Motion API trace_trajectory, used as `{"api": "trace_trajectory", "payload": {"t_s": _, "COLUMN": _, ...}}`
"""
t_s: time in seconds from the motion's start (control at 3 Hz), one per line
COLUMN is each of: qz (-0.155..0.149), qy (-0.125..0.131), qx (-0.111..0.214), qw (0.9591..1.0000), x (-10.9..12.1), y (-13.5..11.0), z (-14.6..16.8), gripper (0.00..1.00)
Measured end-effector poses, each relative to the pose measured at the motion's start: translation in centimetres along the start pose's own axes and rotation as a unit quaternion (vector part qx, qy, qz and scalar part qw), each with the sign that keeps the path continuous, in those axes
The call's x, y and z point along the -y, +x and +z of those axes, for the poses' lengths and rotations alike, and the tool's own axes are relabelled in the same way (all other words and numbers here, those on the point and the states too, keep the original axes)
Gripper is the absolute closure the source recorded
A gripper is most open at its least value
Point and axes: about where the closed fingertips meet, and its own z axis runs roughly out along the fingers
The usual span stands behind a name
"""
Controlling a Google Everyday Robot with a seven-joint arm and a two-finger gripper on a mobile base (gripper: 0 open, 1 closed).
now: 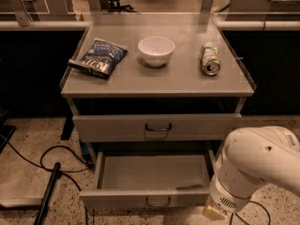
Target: Close middle drawer
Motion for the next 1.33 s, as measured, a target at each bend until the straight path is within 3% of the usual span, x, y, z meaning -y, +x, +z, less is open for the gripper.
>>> {"api": "trace_trajectory", "payload": {"t_s": 0.33, "qz": 0.002, "qy": -0.007, "qx": 0.008, "qw": 0.9999, "x": 0.4, "y": -0.3, "z": 1.4, "gripper": 1.0}}
{"api": "trace_trajectory", "payload": {"t_s": 0.67, "qz": 0.014, "qy": -0.012, "qx": 0.019, "qw": 0.9997, "x": 1.7, "y": -2.0, "z": 4.8, "gripper": 1.0}}
{"api": "trace_trajectory", "payload": {"t_s": 1.0, "qz": 0.044, "qy": 0.002, "qx": 0.028, "qw": 0.9986, "x": 6.3, "y": -5.3, "z": 10.3, "gripper": 1.0}}
{"api": "trace_trajectory", "payload": {"t_s": 1.33, "qz": 0.045, "qy": 0.002, "qx": 0.028, "qw": 0.9986, "x": 6.4, "y": -5.5, "z": 10.6, "gripper": 1.0}}
